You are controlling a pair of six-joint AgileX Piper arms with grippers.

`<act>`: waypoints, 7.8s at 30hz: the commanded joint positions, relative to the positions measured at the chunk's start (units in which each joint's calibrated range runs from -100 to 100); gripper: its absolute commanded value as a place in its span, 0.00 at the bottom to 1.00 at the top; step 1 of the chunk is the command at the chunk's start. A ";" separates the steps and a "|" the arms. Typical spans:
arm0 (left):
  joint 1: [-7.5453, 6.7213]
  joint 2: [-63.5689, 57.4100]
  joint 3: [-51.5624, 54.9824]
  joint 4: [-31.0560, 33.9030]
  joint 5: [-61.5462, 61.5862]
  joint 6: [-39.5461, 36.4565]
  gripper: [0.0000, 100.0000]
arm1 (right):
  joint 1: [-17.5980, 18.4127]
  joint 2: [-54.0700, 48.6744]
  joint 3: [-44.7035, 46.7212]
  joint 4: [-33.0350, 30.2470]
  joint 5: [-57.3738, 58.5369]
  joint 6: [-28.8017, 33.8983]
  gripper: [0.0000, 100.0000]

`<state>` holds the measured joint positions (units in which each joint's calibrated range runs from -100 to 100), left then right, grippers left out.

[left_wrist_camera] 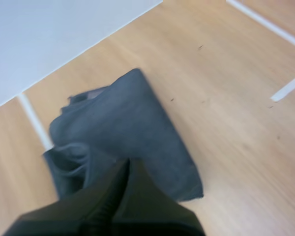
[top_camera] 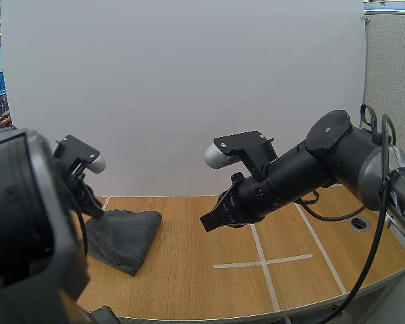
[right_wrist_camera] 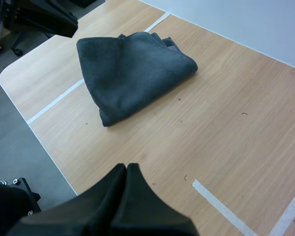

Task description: Fold the towel

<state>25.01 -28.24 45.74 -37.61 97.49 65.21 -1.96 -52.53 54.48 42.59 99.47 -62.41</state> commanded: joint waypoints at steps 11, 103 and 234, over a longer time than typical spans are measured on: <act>-6.27 17.05 1.41 2.47 -22.68 -3.59 0.00 | -0.20 -0.58 0.27 0.41 0.53 -0.23 0.00; -6.62 -18.36 4.66 -10.87 -29.80 8.73 0.00 | -0.20 4.07 0.27 4.16 -1.17 -0.13 0.00; -16.52 -44.49 14.97 32.26 -28.56 -71.84 0.00 | 9.31 68.28 -13.65 41.04 -15.36 -18.82 1.00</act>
<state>8.79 -72.36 60.50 -5.33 69.45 -6.02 7.29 12.62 41.07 80.12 84.05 -78.49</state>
